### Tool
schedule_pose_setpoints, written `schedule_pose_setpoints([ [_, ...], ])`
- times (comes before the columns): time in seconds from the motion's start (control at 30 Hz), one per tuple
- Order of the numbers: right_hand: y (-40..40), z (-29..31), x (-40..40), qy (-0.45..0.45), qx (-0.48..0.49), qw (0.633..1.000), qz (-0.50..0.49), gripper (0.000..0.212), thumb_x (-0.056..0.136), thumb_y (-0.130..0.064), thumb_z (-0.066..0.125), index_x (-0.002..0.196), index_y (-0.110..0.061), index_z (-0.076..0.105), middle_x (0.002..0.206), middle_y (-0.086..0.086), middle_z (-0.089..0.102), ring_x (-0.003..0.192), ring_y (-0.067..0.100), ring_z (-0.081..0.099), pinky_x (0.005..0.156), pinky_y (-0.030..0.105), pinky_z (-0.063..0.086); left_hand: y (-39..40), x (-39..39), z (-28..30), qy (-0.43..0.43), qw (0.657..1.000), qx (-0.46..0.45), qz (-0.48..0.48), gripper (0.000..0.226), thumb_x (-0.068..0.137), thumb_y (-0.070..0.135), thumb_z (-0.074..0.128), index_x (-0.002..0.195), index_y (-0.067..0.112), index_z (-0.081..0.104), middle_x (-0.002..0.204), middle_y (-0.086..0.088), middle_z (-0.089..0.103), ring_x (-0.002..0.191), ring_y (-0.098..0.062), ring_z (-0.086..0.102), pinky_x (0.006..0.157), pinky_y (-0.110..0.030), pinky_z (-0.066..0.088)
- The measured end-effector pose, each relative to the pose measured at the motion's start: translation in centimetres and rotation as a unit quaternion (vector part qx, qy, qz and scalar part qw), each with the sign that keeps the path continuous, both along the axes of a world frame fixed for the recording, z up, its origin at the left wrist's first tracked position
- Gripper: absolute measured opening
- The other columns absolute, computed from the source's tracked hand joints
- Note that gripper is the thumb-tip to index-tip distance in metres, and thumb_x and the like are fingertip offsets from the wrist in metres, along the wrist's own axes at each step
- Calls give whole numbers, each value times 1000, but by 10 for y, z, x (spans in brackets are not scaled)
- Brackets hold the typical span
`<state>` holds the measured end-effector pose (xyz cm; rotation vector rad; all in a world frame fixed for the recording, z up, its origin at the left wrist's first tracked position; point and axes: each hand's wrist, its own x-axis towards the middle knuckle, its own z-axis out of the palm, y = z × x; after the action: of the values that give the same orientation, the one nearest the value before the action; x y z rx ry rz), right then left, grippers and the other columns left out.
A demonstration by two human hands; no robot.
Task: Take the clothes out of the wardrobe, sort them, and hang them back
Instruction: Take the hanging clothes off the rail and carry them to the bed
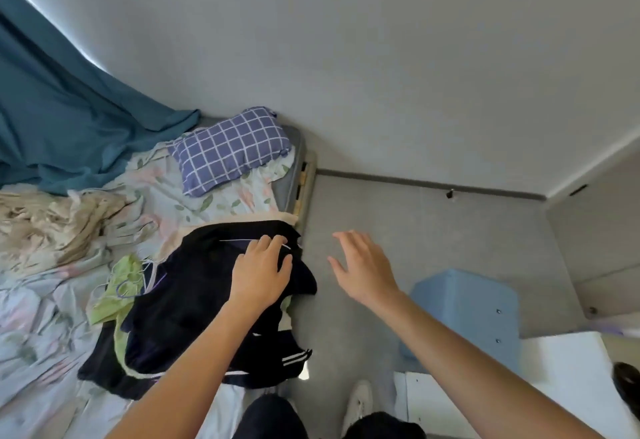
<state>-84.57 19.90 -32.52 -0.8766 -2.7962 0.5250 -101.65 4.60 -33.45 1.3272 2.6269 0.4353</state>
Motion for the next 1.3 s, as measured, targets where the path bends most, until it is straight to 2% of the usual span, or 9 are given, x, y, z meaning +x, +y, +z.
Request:
schedule_pose_setpoints([
  [0.17,-8,13,88,2,32,988,-152,42,95,-38,66,129,-14,60,117,4,65,109,32,61,79,48,55,55,33,23,16,989,27,-148,37,101,39,58,133,20,60,120,-2,63,114,-29,58,83,-46,53],
  [0.3,-47,26,150,8,41,960,-275,41,94,-39,65,128,-15,60,117,5,66,109,32,61,79,47,54,71,79,30,8,965,43,-259,39,102,42,54,136,24,58,121,0,64,116,-26,57,86,-45,54],
  [0.5,-136,45,232,-2,35,905,-424,51,96,-51,40,130,-17,57,122,3,62,113,29,56,86,48,51,56,179,38,-13,910,49,-411,40,97,45,49,128,24,63,111,-1,65,108,-29,59,77,-43,53],
  [0.6,-178,53,280,5,42,867,-497,45,98,-47,49,134,-21,55,129,0,60,117,27,54,90,46,51,44,237,48,-11,874,64,-481,39,94,43,53,125,23,66,108,-2,65,104,-31,61,75,-44,53],
  [0.7,-217,59,325,14,59,826,-560,40,98,-44,57,131,-22,57,122,-2,60,114,25,55,87,45,52,31,294,61,-9,840,81,-536,35,95,41,56,124,24,65,111,-2,64,104,-30,61,77,-44,53],
  [0.83,-268,65,379,16,65,779,-623,40,100,-43,56,132,-20,55,120,-1,58,110,24,54,87,43,50,8,371,70,-15,792,82,-605,44,93,47,42,123,23,64,106,-2,63,100,-30,59,74,-42,49],
  [1.07,-372,66,476,33,70,693,-716,41,101,-44,54,135,-22,54,122,-3,58,112,21,55,92,37,50,-64,504,77,-14,704,83,-705,40,95,44,47,127,24,61,107,-1,62,102,-28,58,72,-41,53],
  [1.17,-416,70,520,41,68,657,-750,42,101,-43,56,136,-21,55,126,-3,59,115,20,55,90,33,46,-94,557,79,-18,690,82,-719,35,98,41,52,127,23,61,109,-1,63,103,-27,58,75,-39,52],
  [1.3,-461,74,577,51,76,636,-766,44,102,-45,54,139,-22,54,128,-4,58,119,19,54,95,34,49,-133,622,85,-24,673,83,-735,36,99,41,56,129,22,59,110,-1,61,106,-26,57,74,-38,51],
])
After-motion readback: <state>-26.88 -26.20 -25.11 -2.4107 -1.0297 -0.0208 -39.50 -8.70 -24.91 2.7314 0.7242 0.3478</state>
